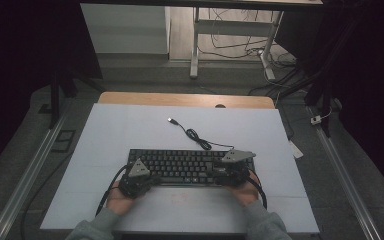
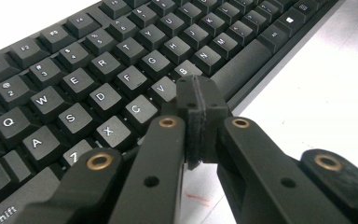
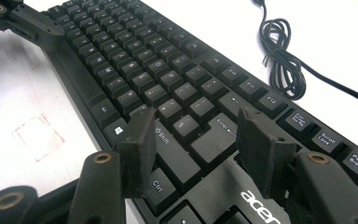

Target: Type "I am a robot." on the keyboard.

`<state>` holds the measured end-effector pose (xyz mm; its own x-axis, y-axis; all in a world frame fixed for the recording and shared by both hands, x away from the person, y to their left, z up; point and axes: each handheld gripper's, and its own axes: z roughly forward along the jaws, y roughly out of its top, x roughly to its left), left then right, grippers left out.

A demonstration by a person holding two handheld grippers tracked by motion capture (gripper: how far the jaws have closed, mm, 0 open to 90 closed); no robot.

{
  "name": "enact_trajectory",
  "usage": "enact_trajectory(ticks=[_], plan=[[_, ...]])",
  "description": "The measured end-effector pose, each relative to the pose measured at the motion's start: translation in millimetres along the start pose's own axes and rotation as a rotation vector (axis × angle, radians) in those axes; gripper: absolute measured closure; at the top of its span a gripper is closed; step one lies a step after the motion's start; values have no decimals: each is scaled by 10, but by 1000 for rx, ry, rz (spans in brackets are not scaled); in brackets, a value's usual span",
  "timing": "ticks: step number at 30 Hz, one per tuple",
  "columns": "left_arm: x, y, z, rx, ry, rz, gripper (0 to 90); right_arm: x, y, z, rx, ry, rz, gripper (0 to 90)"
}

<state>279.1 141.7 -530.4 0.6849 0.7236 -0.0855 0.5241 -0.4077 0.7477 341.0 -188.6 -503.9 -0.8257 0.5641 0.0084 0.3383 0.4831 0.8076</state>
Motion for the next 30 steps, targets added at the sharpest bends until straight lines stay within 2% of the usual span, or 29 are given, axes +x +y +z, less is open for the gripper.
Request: enact_trajectory(ticks=[17,19,25,30], plan=[[3,-5,47,12,6,8,884,-3,-3,8,12,-3,-2,476],[-5,-3,28,2,16,8,884,0,-2,11,12,-1,-3,476],[22,26,-134,-93,27,-14,884,-4,-3,10,14,-8,-4,476],[69,20,-175,-98,34,-36,882,-9,-4,10,13,-9,-2,476]])
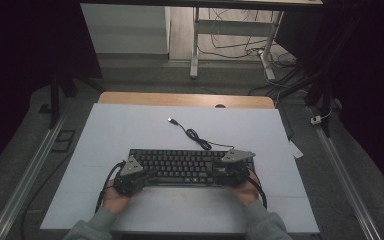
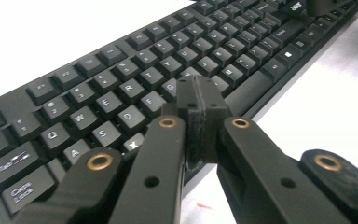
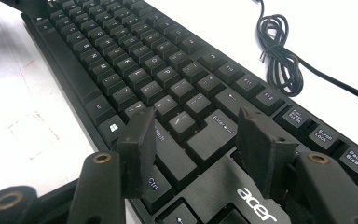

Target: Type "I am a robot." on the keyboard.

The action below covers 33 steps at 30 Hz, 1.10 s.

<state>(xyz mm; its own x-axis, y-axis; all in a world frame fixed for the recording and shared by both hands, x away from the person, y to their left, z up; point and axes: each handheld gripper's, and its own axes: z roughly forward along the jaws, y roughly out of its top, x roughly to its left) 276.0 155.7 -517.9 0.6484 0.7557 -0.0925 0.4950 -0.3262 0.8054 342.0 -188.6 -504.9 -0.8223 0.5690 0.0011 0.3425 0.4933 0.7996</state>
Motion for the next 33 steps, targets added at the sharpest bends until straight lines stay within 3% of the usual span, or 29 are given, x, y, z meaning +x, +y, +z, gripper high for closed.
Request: enact_trajectory(ticks=[3,10,15,22,33], plan=[[19,-1,-18,-7,-5,-9,831,2,1,-5,-3,-2,-1,475],[87,-16,-52,-10,24,-24,590,-5,-4,-1,6,-6,-1,474],[136,-27,-60,2,39,-48,497,-4,-4,1,10,-6,-2,473],[178,-38,-71,9,60,-67,439,0,-4,2,8,-5,-3,472],[282,-61,-115,5,87,-105,424,-2,-6,8,15,-6,-7,470]])
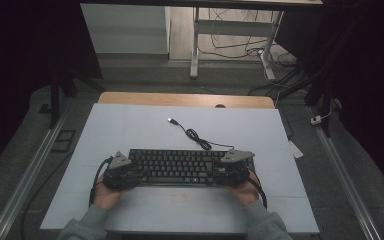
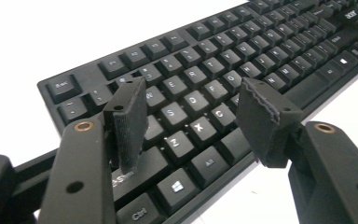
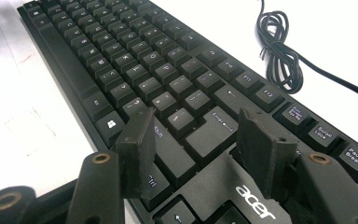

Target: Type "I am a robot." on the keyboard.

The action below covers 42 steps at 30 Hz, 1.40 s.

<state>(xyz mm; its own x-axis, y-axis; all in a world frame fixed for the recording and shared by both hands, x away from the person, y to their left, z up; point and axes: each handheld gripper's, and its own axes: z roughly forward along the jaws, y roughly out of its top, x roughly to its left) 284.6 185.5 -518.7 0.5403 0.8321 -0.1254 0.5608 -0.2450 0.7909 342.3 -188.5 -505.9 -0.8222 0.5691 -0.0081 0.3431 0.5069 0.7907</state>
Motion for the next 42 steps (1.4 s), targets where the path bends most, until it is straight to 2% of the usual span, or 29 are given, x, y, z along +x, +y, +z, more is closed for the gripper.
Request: enact_trajectory(ticks=[8,15,18,22,27,33,42], plan=[[54,-1,-31,-17,17,-16,414,-1,-1,3,3,-1,-3,469],[77,-5,-23,-21,23,-12,424,1,-3,9,4,0,-6,468],[81,-8,-20,-29,45,-5,479,4,-2,8,6,-4,-10,468],[106,-12,-20,-42,39,-2,584,5,-3,13,9,-3,-10,467],[131,-19,10,-25,53,2,687,8,-4,23,11,1,-9,467],[131,-19,62,13,41,11,882,14,-6,37,15,3,-13,468],[90,-27,174,41,49,24,884,14,-7,45,22,0,-20,467]])
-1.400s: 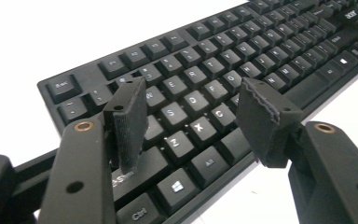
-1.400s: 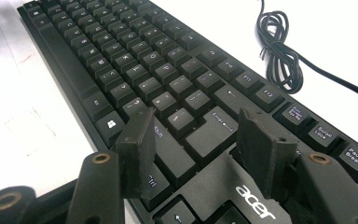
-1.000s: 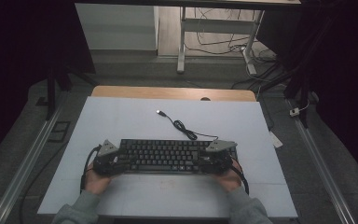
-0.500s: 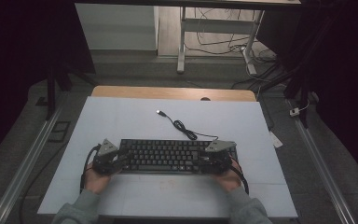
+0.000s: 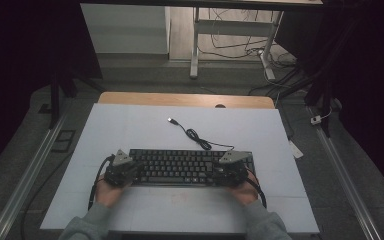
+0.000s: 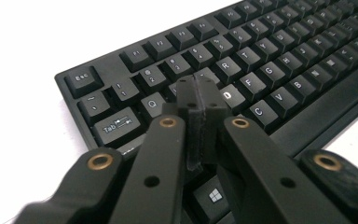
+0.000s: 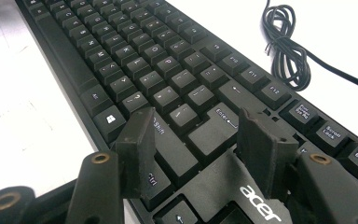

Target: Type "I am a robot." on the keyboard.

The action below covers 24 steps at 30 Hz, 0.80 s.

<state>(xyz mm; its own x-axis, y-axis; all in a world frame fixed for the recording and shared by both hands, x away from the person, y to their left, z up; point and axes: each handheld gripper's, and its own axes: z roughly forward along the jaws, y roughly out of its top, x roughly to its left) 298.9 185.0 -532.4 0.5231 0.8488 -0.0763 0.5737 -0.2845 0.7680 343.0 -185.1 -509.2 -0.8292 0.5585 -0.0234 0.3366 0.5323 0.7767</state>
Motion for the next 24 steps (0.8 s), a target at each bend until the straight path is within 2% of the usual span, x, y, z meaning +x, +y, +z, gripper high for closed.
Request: enact_trajectory(ticks=[13,16,22,24], plan=[[32,-20,20,7,15,-14,884,2,-4,6,8,-4,-3,466],[27,-22,41,27,19,-11,885,3,-4,8,10,-2,-3,466],[31,-22,34,14,19,-16,886,9,-2,12,13,-6,-8,466],[46,-18,5,-13,8,-27,886,8,-1,7,8,-6,-7,466]])
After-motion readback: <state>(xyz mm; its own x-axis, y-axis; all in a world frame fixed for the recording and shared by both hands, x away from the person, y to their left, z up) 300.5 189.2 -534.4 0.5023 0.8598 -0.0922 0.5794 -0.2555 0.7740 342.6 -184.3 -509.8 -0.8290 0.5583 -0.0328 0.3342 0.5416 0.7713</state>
